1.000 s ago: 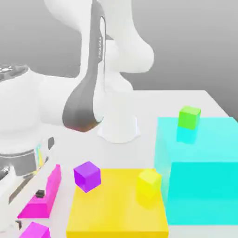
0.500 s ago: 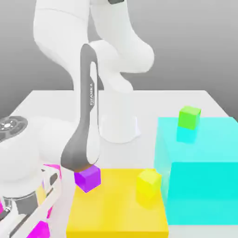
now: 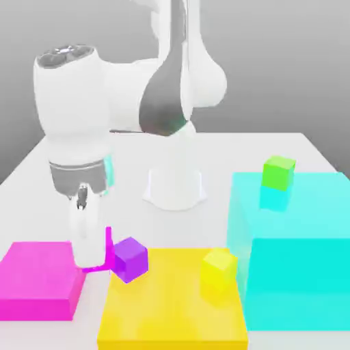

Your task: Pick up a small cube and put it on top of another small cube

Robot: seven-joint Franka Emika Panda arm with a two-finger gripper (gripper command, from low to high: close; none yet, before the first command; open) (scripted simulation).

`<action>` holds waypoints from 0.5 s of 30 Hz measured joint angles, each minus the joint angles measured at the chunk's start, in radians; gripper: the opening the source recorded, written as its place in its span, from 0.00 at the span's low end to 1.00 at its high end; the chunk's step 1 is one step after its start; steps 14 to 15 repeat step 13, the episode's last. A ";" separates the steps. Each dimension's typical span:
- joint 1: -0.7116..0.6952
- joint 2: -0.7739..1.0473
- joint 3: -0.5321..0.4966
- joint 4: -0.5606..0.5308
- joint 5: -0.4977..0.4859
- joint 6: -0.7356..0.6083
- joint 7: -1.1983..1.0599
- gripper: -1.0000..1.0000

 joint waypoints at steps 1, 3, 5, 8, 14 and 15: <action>0.006 -0.035 0.000 -0.025 -0.005 -0.011 -0.036 0.00; 0.018 -0.106 0.001 -0.074 -0.017 -0.033 -0.106 0.00; 0.028 -0.147 0.001 -0.116 -0.031 -0.034 -0.159 0.00; 0.028 -0.080 0.004 -0.150 -0.041 0.066 -0.172 0.00; 0.028 -0.022 0.006 -0.165 -0.044 0.140 -0.172 1.00; 0.028 -0.022 0.006 -0.165 -0.044 0.140 -0.172 1.00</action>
